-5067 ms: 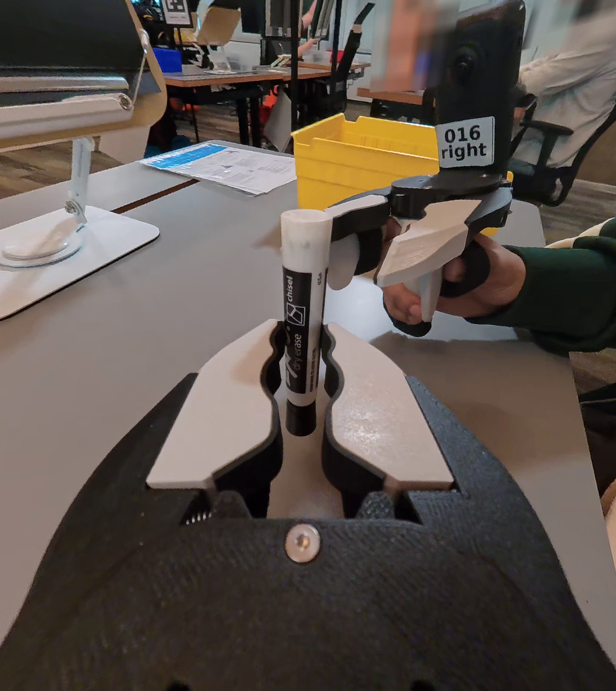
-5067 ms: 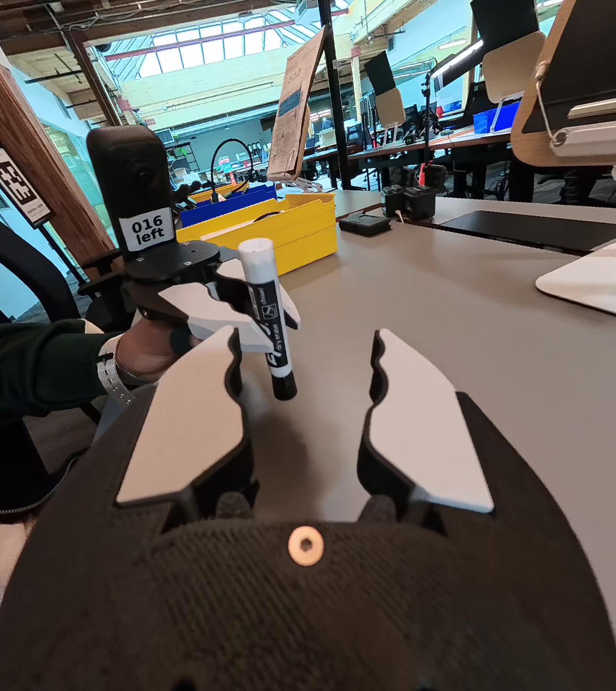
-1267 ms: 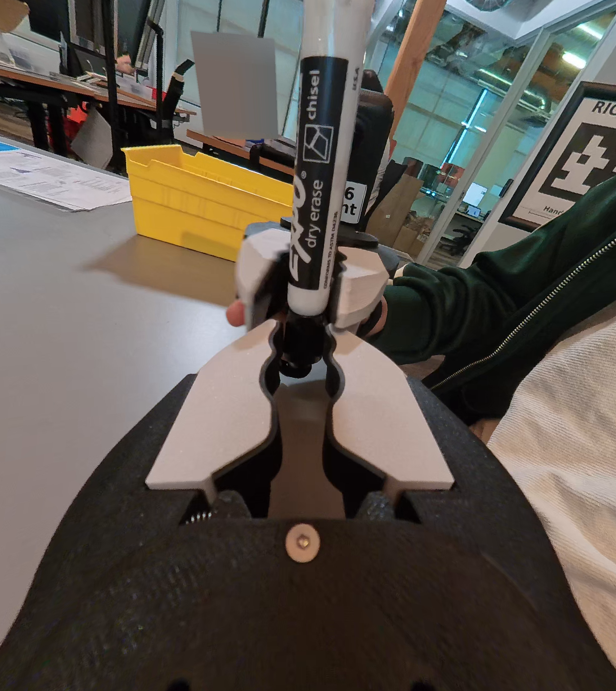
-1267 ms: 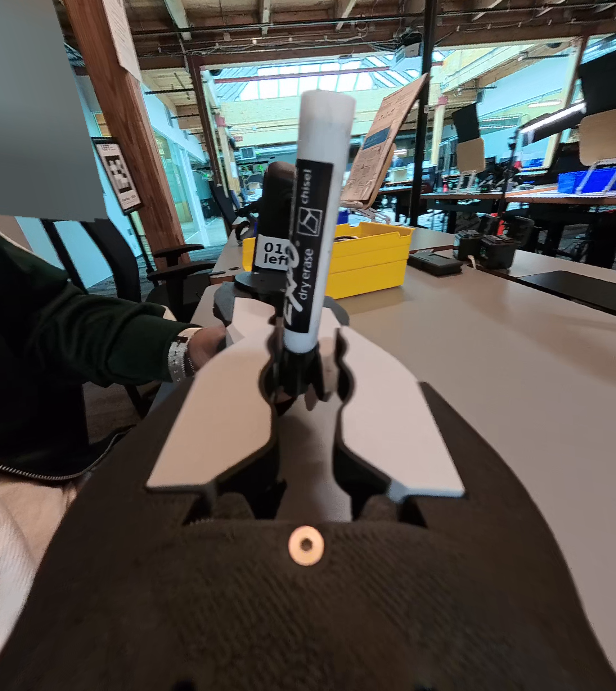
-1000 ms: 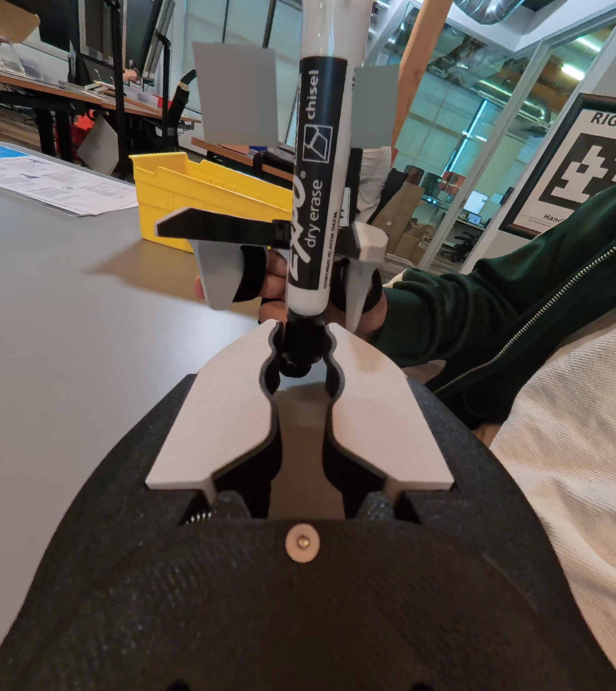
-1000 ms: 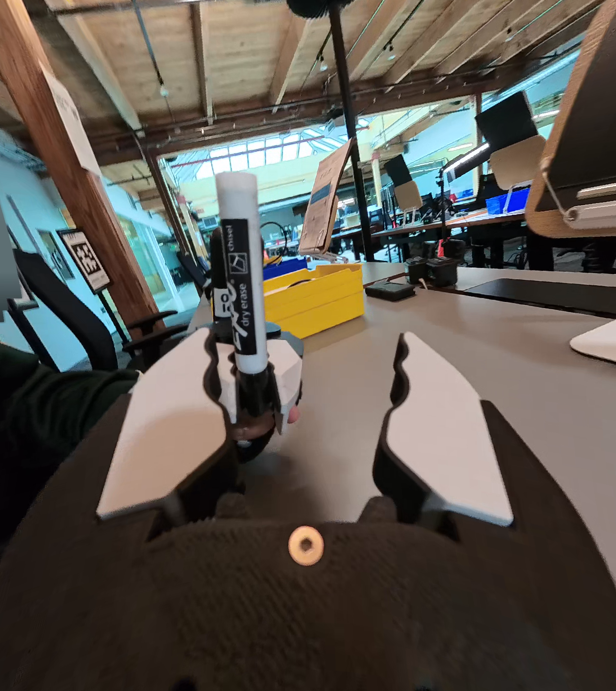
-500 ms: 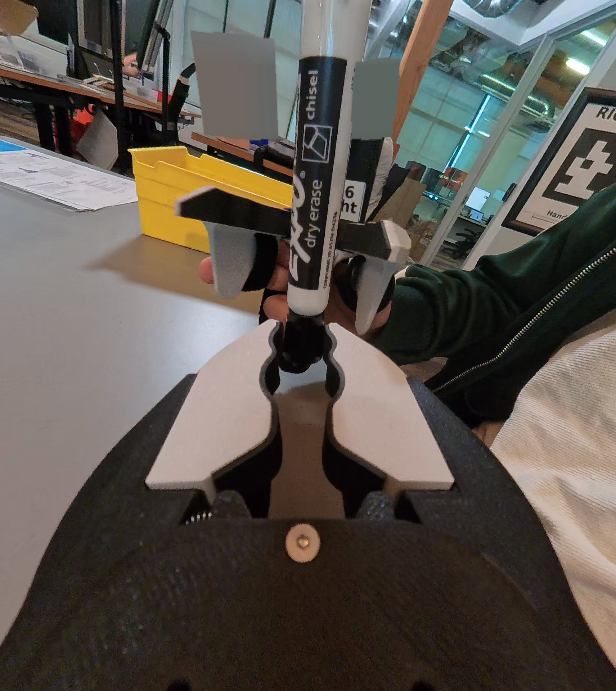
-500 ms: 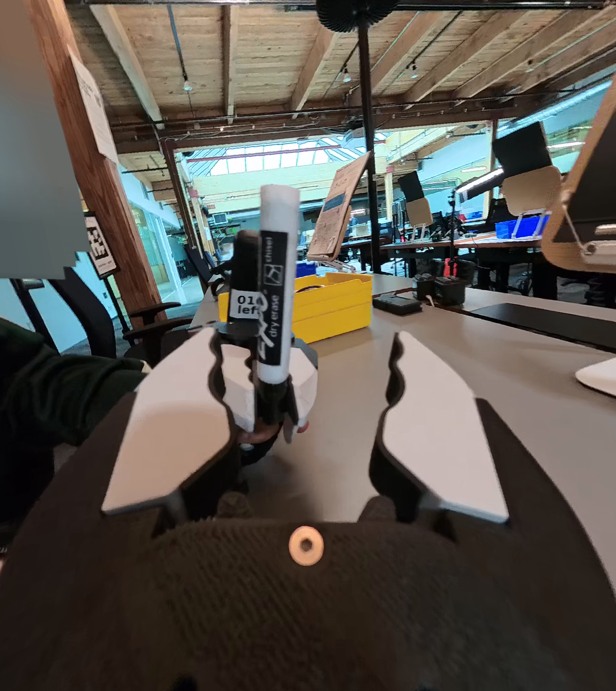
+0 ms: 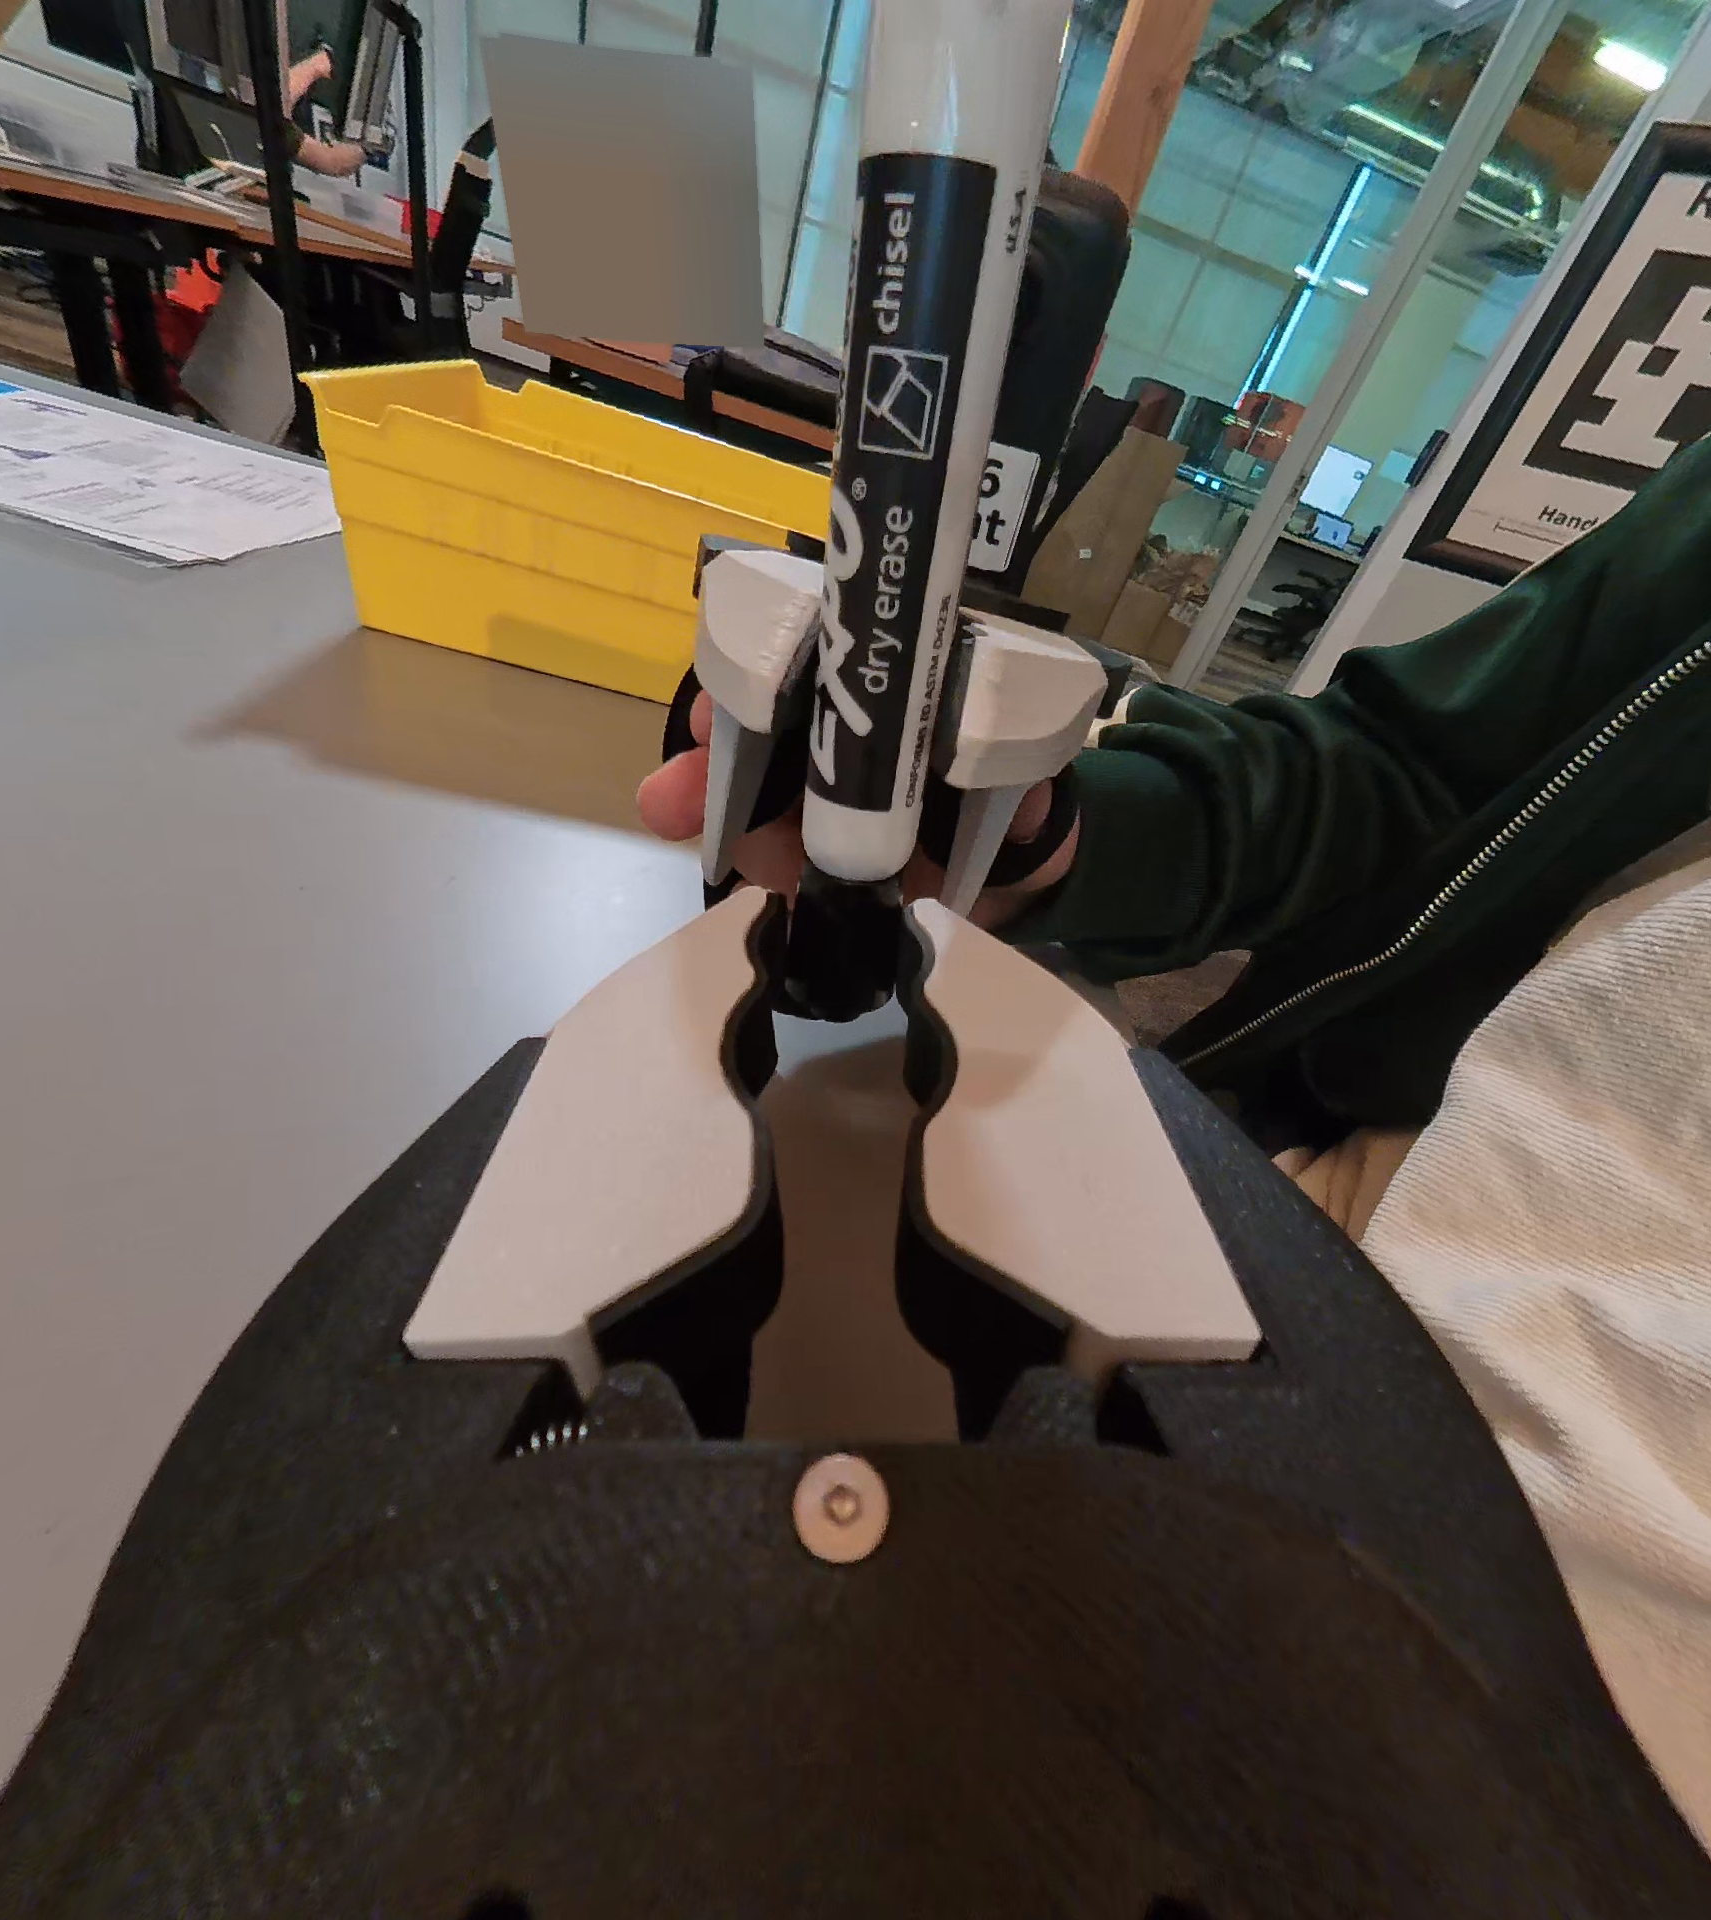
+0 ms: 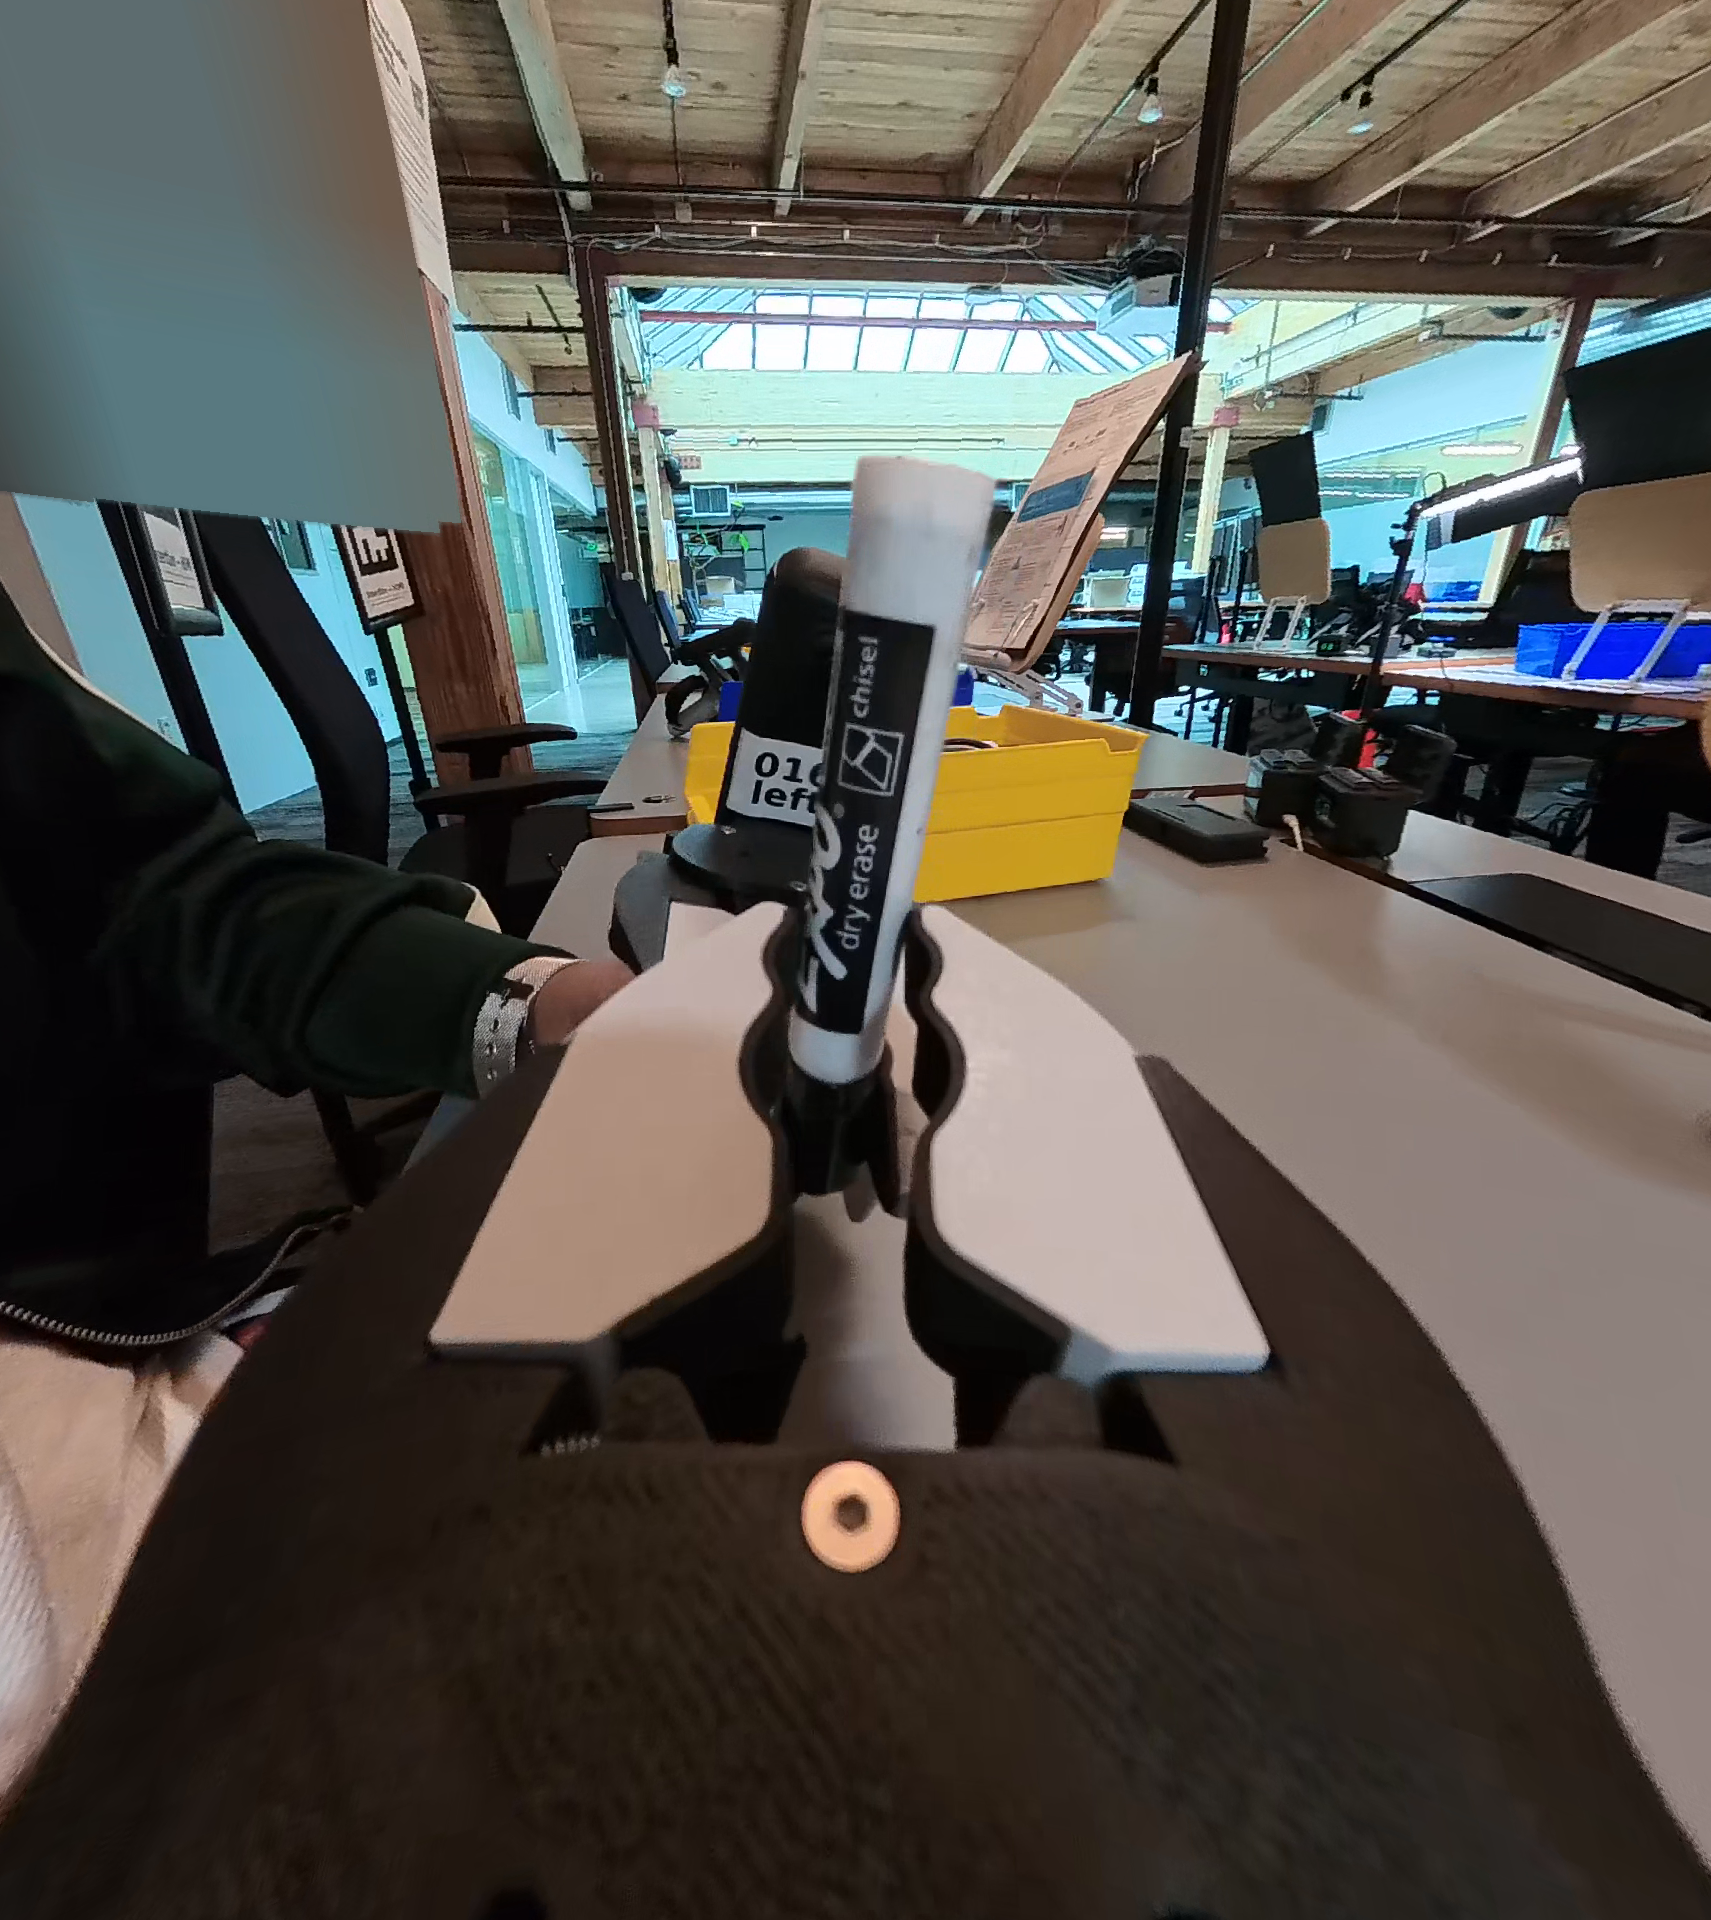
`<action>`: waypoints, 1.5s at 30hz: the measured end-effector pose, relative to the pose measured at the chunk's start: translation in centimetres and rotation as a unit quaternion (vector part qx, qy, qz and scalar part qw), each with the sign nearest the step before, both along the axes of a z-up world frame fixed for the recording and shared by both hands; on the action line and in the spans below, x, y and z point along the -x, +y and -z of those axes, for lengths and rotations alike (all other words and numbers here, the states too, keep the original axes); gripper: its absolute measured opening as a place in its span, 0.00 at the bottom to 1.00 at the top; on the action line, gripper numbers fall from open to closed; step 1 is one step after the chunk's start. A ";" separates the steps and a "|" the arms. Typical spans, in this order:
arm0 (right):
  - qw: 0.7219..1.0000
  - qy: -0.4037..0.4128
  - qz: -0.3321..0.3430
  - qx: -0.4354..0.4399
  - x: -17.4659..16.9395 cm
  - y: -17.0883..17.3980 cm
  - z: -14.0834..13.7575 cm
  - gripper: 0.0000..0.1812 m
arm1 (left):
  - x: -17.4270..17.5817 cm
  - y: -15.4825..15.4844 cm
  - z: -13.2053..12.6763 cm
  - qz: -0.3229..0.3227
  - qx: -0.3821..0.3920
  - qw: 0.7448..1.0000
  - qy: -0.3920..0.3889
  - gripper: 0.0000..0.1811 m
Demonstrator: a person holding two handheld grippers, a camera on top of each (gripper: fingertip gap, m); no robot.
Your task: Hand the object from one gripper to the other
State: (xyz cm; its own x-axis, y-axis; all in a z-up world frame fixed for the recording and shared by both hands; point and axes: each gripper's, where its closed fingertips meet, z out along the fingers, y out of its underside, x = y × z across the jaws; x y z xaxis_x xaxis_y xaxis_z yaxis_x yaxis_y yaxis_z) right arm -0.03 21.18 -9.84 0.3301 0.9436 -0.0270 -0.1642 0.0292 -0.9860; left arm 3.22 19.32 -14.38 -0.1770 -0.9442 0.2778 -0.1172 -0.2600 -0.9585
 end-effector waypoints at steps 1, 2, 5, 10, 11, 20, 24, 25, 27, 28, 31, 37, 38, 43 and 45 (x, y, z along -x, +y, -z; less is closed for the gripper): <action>1.000 -0.001 0.000 0.003 0.0 0.0 0.0 0.11 | 0.0 0.0 0.0 -0.001 0.000 1.000 -0.001 0.11; 1.000 -0.001 0.001 0.003 0.0 0.1 0.0 0.11 | 0.0 0.1 0.0 -0.002 0.001 1.000 -0.001 0.11; 1.000 -0.002 0.002 0.001 0.0 0.0 0.0 0.11 | 0.0 0.1 0.0 -0.004 0.003 1.000 -0.002 0.12; 1.000 -0.011 0.007 0.000 0.1 0.2 0.3 0.11 | 0.1 0.8 -0.2 -0.021 0.018 1.000 -0.011 0.21; 1.000 -0.012 0.009 0.002 0.1 0.2 0.3 0.11 | 0.2 0.9 -0.4 -0.023 0.019 0.999 -0.017 0.23; 1.000 -0.020 0.017 0.017 -0.1 0.7 0.9 0.11 | 1.5 1.7 -3.5 -0.033 0.063 0.992 -0.105 0.37; 0.999 -0.037 0.009 0.027 0.5 0.6 1.6 0.11 | 2.1 1.8 -4.4 -0.045 0.044 0.991 -0.121 0.30; 0.999 -0.042 0.005 0.029 0.7 0.5 1.9 0.11 | 2.1 1.6 -4.6 -0.045 0.035 0.991 -0.122 0.28; 0.998 -0.055 -0.001 0.030 1.1 0.3 2.3 0.11 | 2.0 1.2 -4.7 -0.041 0.017 0.992 -0.116 0.23; 0.998 -0.059 -0.004 0.029 1.3 0.2 2.4 0.11 | 1.9 1.0 -4.7 -0.040 0.010 0.993 -0.112 0.21; 0.997 -0.066 -0.010 0.028 1.7 -0.1 2.6 0.10 | 1.6 0.7 -4.5 -0.041 -0.007 0.994 -0.105 0.16; 0.997 -0.058 -0.024 0.038 2.0 -0.4 2.6 0.11 | 1.6 0.7 -4.4 -0.048 -0.026 0.994 -0.095 0.11; 0.997 -0.057 -0.026 0.042 2.0 -0.4 2.6 0.11 | 1.6 0.8 -4.3 -0.049 -0.028 0.994 -0.093 0.11; 0.997 -0.036 -0.016 0.070 1.4 0.5 2.6 0.34 | 1.8 1.1 -4.5 -0.059 -0.033 0.993 -0.097 0.11; 0.995 -0.016 -0.003 0.098 0.8 1.4 2.5 0.48 | 2.0 1.3 -4.5 -0.063 -0.029 0.993 -0.100 0.11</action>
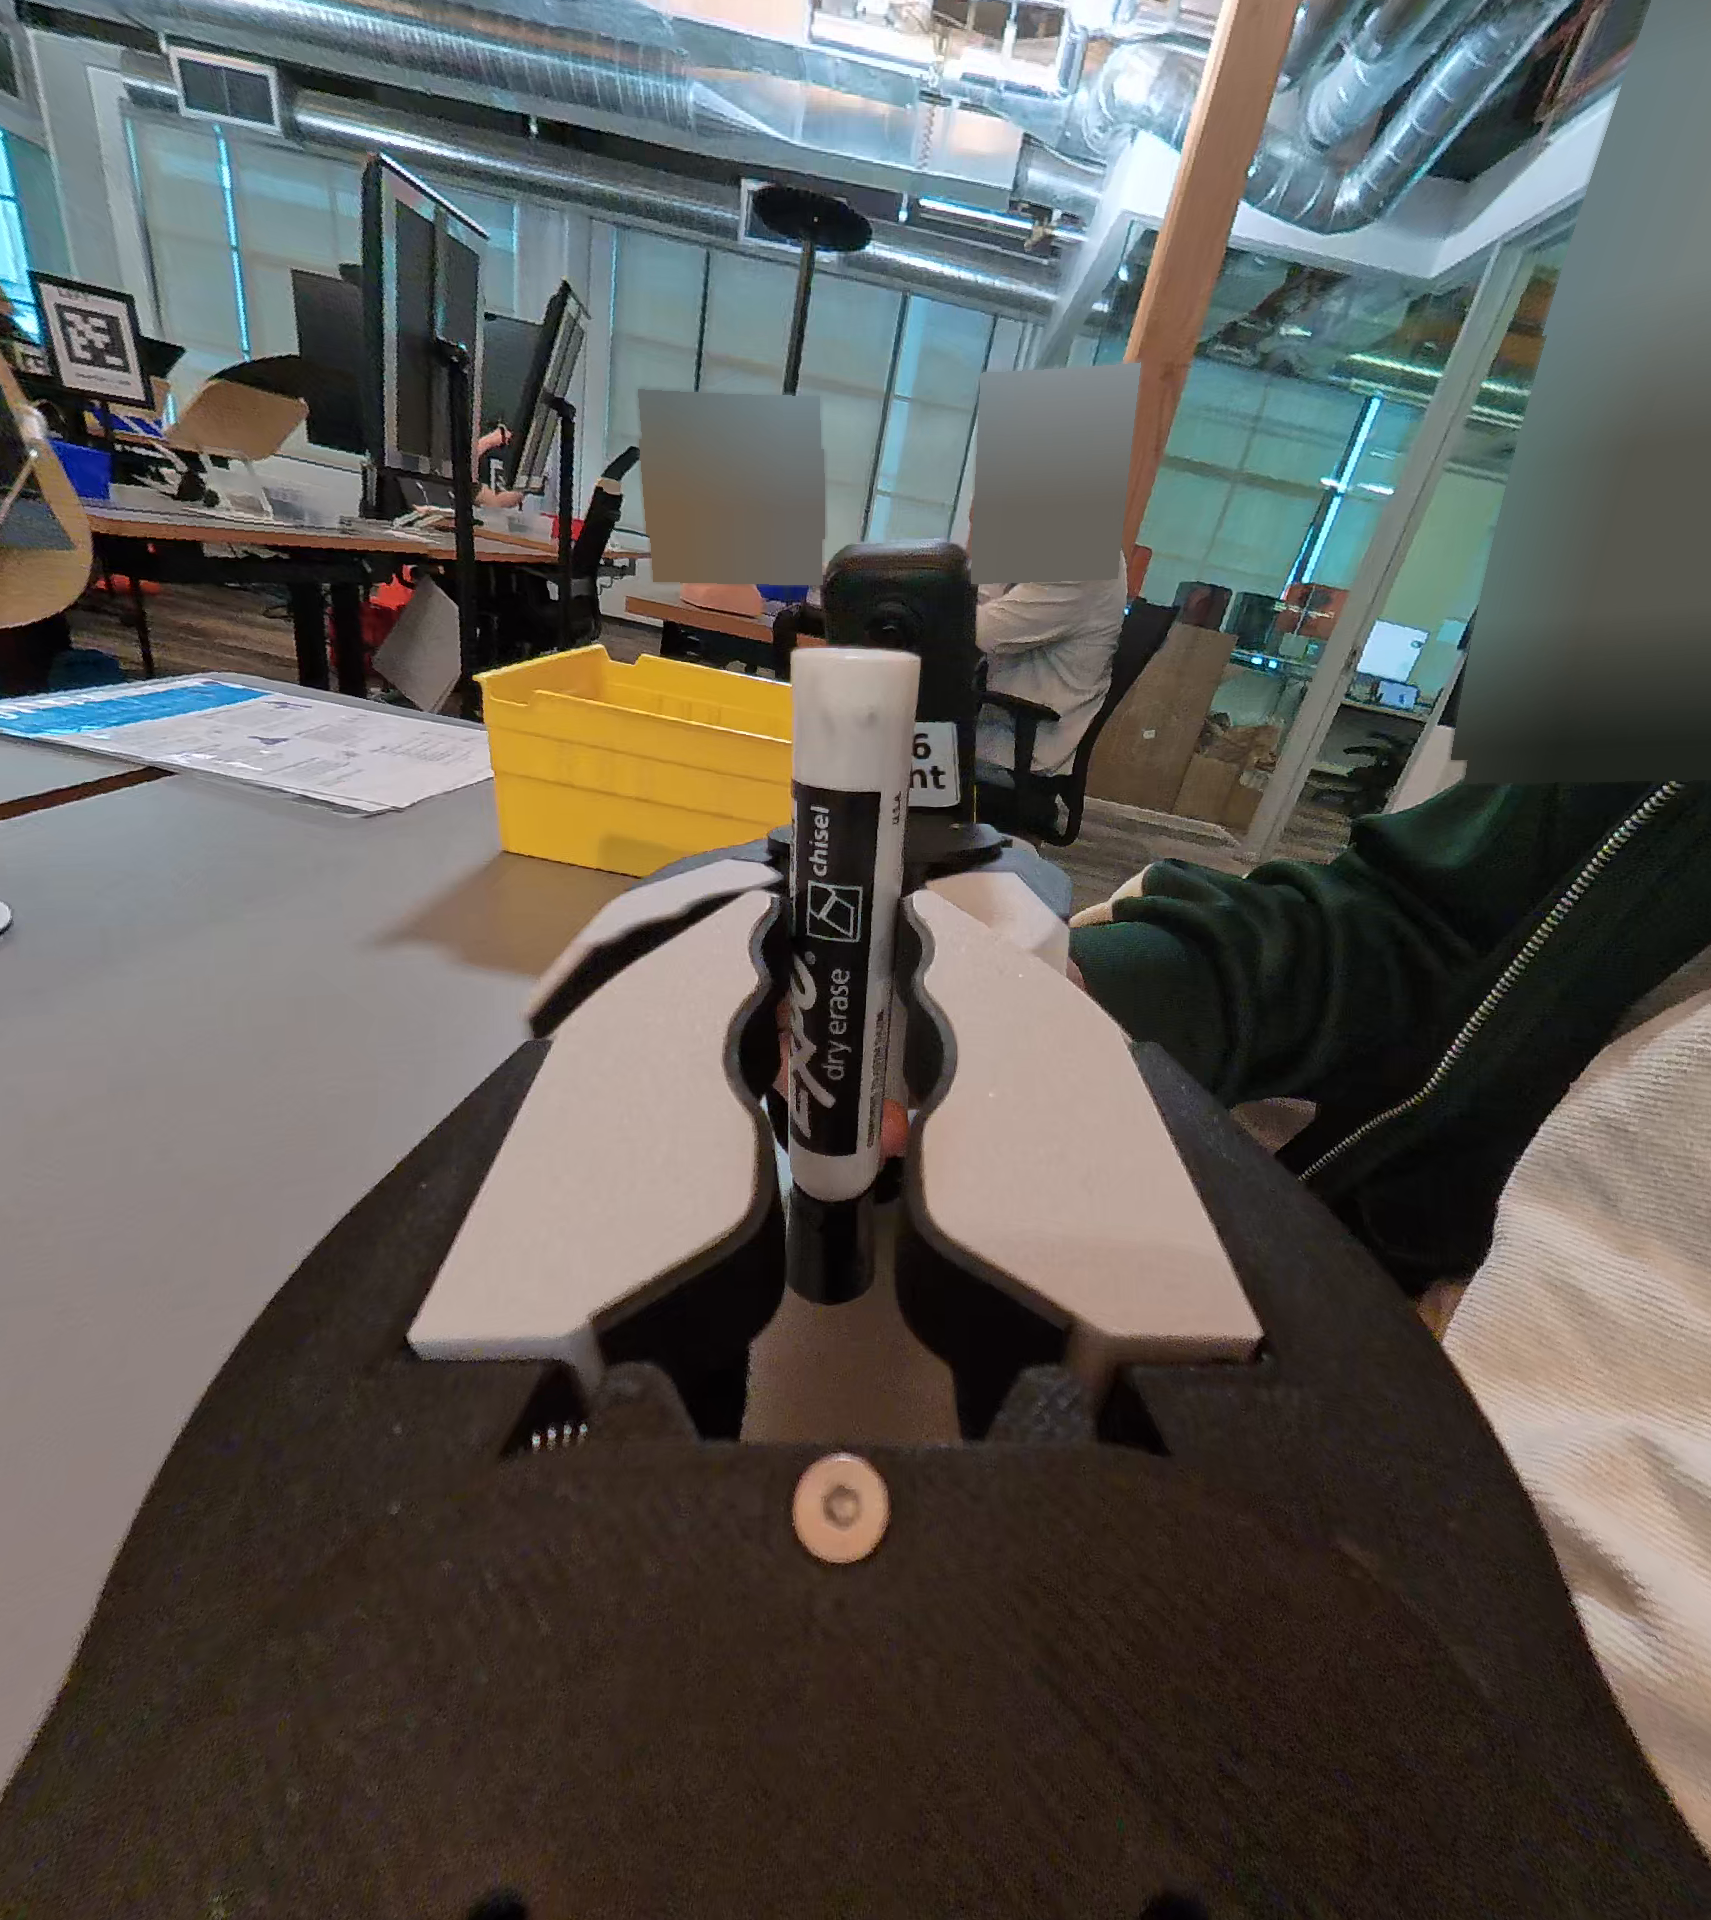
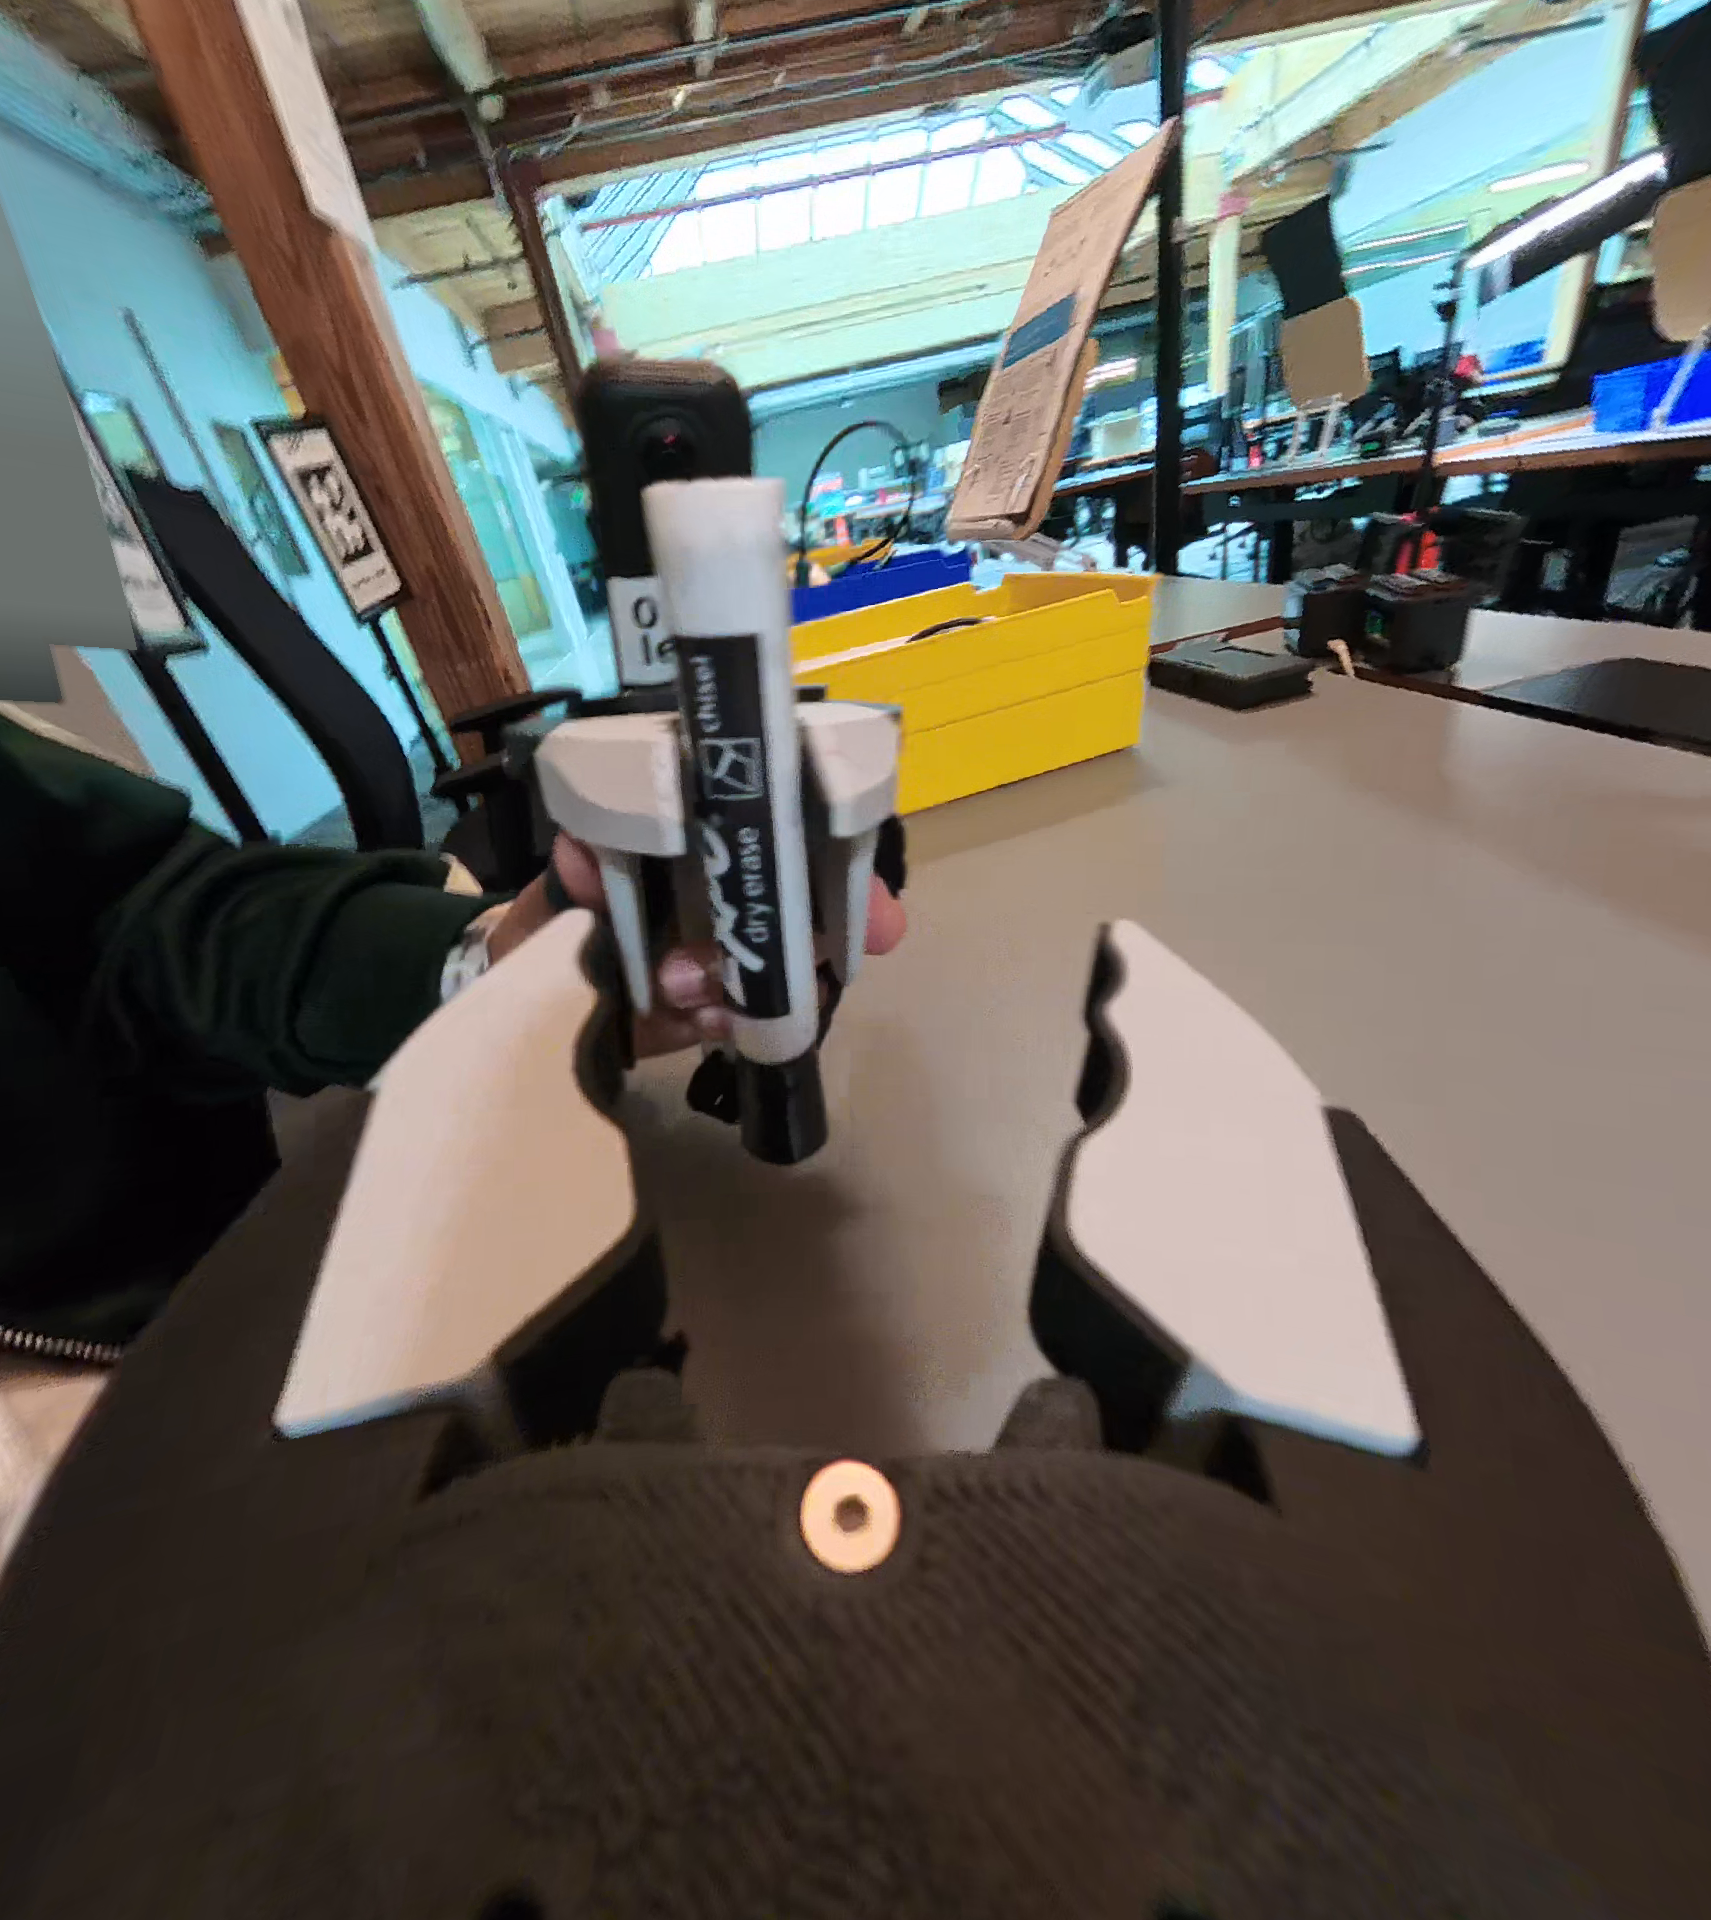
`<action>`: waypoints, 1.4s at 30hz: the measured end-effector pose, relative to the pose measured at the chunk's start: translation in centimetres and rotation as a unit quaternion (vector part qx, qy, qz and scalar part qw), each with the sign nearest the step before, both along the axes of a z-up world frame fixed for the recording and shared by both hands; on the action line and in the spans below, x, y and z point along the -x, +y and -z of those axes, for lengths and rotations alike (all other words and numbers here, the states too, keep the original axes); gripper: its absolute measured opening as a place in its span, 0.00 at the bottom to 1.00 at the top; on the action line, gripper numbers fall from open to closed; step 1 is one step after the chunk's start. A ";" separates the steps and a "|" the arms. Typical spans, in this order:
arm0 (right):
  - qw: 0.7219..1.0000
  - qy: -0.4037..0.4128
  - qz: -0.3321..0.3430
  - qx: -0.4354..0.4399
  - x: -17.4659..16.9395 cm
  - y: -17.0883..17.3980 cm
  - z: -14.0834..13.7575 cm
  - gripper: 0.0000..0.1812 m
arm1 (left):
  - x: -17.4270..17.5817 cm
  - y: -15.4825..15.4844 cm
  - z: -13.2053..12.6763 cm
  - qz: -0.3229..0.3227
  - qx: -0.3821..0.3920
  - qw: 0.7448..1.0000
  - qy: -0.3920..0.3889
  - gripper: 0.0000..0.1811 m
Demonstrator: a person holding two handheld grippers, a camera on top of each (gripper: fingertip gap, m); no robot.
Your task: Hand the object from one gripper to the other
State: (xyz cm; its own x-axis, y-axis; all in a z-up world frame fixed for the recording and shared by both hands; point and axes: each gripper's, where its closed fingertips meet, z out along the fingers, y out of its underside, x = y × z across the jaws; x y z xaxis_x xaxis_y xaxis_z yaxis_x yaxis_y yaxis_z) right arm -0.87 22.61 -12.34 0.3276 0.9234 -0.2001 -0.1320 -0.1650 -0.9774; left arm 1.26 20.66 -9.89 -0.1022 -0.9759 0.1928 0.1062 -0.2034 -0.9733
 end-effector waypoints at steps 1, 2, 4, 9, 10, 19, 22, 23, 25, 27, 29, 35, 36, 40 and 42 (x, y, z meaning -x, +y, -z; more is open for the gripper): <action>1.000 0.015 0.013 0.011 -0.5 0.5 -0.2 0.52 | 0.1 0.1 0.0 -0.002 0.003 1.000 -0.001 0.11; 0.999 0.030 0.025 0.019 -1.1 1.0 -0.4 0.55 | 0.1 0.3 0.0 -0.003 0.006 1.000 -0.003 0.11; 0.998 0.049 0.045 0.022 -2.2 1.6 -1.1 0.56 | 0.1 0.4 0.2 -0.002 0.011 1.000 -0.002 0.11; 0.996 0.069 0.040 -0.033 -3.0 0.4 -3.9 0.43 | -0.4 -0.1 1.0 0.012 0.010 1.000 0.015 0.11; 0.997 0.068 0.028 -0.037 -2.7 0.0 -4.2 0.39 | -0.6 -0.3 1.1 0.017 0.008 1.000 0.019 0.11; 0.996 0.037 -0.024 -0.076 -1.0 -2.4 -4.2 0.11 | -1.6 -1.9 2.4 0.051 -0.017 0.997 0.054 0.12; 0.996 0.032 -0.022 -0.081 -1.0 -2.4 -4.2 0.11 | -1.6 -1.8 2.4 0.054 -0.010 0.997 0.049 0.11; 0.996 0.030 -0.019 -0.082 -1.0 -2.3 -4.2 0.11 | -1.5 -1.8 2.4 0.054 -0.007 0.997 0.049 0.12; 0.996 0.025 -0.014 -0.087 -1.0 -2.3 -4.1 0.11 | -1.5 -1.7 2.4 0.053 -0.002 0.997 0.049 0.15; 0.996 0.021 -0.009 -0.089 -1.0 -2.1 -4.0 0.11 | -1.6 -1.6 2.4 0.051 0.006 0.998 0.048 0.21; 0.996 0.023 -0.007 -0.088 -1.2 -2.0 -4.0 0.11 | -1.6 -1.5 2.4 0.050 0.007 0.998 0.047 0.22; 0.997 0.032 0.004 -0.077 -1.9 -1.5 -4.0 0.11 | -1.7 -1.3 2.6 0.045 0.009 0.998 0.052 0.26; 0.997 0.035 0.006 -0.075 -2.0 -1.4 -4.0 0.11 | -1.6 -1.2 2.6 0.044 0.010 0.998 0.052 0.26; 0.997 0.048 0.011 -0.065 -2.5 -1.1 -4.2 0.11 | -1.5 -0.9 2.8 0.039 0.014 0.998 0.054 0.26; 0.997 0.053 0.012 -0.061 -2.8 -0.9 -4.2 0.11 | -1.5 -0.8 2.8 0.037 0.015 0.998 0.054 0.26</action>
